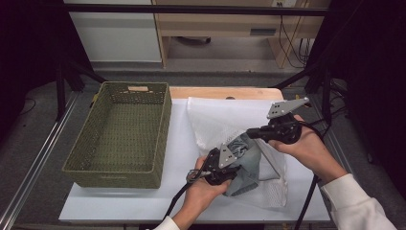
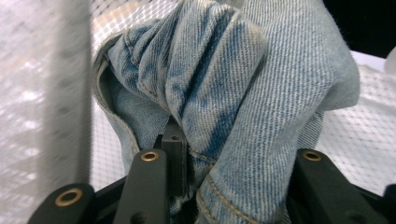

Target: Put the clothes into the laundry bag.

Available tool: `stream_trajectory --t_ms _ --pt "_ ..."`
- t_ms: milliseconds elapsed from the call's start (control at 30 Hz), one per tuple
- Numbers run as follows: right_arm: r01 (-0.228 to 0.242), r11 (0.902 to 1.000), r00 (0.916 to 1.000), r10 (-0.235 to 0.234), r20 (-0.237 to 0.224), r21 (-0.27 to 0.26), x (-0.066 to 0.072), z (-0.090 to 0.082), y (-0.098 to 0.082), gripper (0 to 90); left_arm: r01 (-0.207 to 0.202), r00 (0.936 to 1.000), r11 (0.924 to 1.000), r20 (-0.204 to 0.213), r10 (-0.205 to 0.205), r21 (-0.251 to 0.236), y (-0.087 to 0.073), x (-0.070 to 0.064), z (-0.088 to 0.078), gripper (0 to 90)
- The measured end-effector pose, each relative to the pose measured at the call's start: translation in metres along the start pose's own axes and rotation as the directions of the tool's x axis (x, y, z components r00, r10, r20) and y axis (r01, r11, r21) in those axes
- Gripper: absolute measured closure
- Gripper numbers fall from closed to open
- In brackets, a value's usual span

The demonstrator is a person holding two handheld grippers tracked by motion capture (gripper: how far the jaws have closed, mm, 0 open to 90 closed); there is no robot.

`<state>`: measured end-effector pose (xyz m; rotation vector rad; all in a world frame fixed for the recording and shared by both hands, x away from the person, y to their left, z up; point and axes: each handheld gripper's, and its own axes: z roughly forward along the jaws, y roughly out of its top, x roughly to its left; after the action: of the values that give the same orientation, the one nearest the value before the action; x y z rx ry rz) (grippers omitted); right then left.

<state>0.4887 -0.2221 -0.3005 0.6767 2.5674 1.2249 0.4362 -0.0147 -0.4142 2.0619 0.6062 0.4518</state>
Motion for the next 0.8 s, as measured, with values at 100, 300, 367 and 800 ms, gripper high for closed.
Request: stream_trajectory --t_ms 100,300,367,800 --pt "-0.001 1.0000 1.0000 0.001 0.002 0.000 0.000 -0.001 0.002 89.5 -0.011 0.9999 0.9998 -0.007 0.011 -0.019 0.005 -0.004 -0.003 61.6" --pt "-0.002 1.0000 1.0000 0.002 -0.006 -0.002 0.001 -0.002 -0.001 89.5 -0.046 0.9985 0.9984 -0.031 0.045 -0.032 0.017 -0.007 -0.006 61.2" --pt "-0.004 1.0000 1.0000 0.004 -0.005 -0.002 0.001 -0.002 -0.002 89.5 -0.043 0.9985 0.9985 -0.035 0.042 -0.035 0.017 -0.005 -0.004 61.1" --pt "-0.017 0.9998 0.9997 0.017 -0.019 0.008 0.001 0.014 -0.014 89.4 -0.019 0.9961 0.9980 -0.088 0.014 -0.061 0.004 0.015 0.026 60.4"
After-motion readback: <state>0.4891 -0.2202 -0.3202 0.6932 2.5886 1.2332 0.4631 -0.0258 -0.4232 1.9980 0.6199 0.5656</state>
